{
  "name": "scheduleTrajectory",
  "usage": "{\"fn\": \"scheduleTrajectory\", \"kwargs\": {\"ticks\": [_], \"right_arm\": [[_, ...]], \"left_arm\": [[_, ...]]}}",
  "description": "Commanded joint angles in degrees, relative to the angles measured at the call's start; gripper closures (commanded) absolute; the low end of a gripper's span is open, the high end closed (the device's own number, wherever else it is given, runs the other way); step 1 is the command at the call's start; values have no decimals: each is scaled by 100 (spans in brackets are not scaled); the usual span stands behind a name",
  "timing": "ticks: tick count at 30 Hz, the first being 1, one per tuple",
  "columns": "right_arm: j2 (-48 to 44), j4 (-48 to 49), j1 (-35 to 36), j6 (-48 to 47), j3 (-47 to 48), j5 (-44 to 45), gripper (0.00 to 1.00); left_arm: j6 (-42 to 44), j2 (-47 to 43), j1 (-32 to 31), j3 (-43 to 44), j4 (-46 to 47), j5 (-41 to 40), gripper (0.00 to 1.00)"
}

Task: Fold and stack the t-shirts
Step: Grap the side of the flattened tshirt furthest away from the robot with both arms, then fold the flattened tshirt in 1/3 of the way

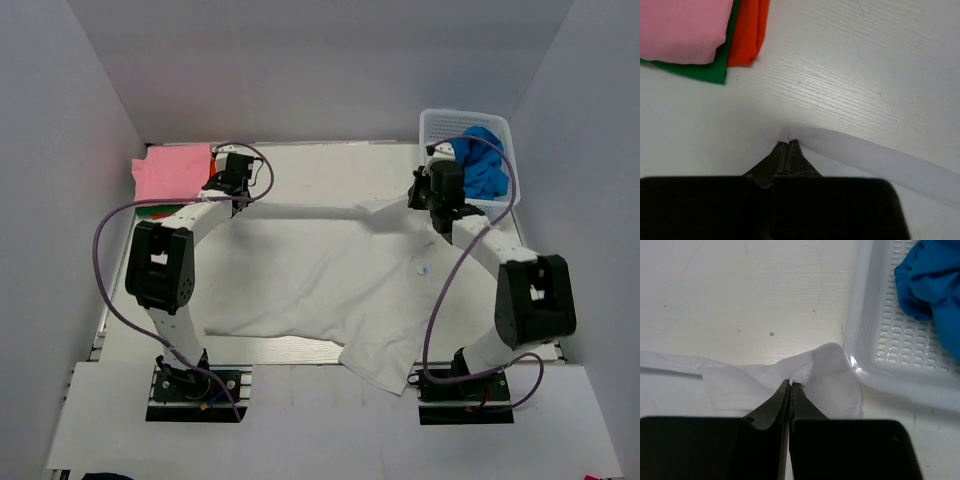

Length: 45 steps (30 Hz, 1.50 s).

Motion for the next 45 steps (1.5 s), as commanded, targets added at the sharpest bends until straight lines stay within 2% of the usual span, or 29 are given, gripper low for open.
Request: {"fn": "scheduleTrajectory", "kwargs": {"ticks": [1,7,14,18,21,23,25,26,27,28,29,32,35,37,41,45], "right_arm": [[-827,-303,94,362,-571,105,100],[-1874,-1041,313,855,-1373,148,100],[-3017,-1877,849,1513,-2270,298,100],[-3290,-1956,1165,2302,-2903,421,100],[-3659,-1335,1438,2779,-3857,107,100],[-4088,-1104,1604,2973,-4072,0,91],[-4336,-1165,1658,2938,-4187,191,82],[-4493,-1418,1667,2912,-4126,280,65],[-4547,-1481,1702,2651,-3951,507,42],[-4565,-1551,1711,2570,-3854,596,20],[-4548,-1569,1711,2464,-3687,641,10],[-4198,-1448,1720,2165,-3257,790,10],[-3845,-1192,1720,2059,-2939,826,10],[-3512,-613,1720,1998,-2877,817,10],[-2774,-76,1720,1954,-2614,756,10],[-1590,-58,1685,1996,-2166,782,10]], "left_arm": [[122,-849,39,-429,169,-95,100],[105,-1245,39,-957,99,-33,100],[-378,-1517,39,-1459,-384,-227,100],[-773,-1825,39,-1923,-735,-288,100],[-1283,-2019,39,-2284,-1008,-376,100],[-1616,-2080,39,-2355,-1315,-376,88],[-1802,-2142,39,-2356,-1569,-376,49],[-1933,-2142,39,-2277,-1893,-376,32],[-2030,-2211,39,-2224,-2018,-446,9],[-2092,-2308,39,-2137,-2132,-446,0],[-2093,-2370,39,-1962,-2307,-446,0],[-2040,-2625,-13,-1662,-2362,-324,0],[-1768,-2783,-75,-1609,-1934,78,0],[-1610,-2783,-75,-1609,-1669,300,0],[-1452,-2442,-75,-1749,-1132,923,0],[-1451,-1853,-75,-1802,-843,977,0]]}}
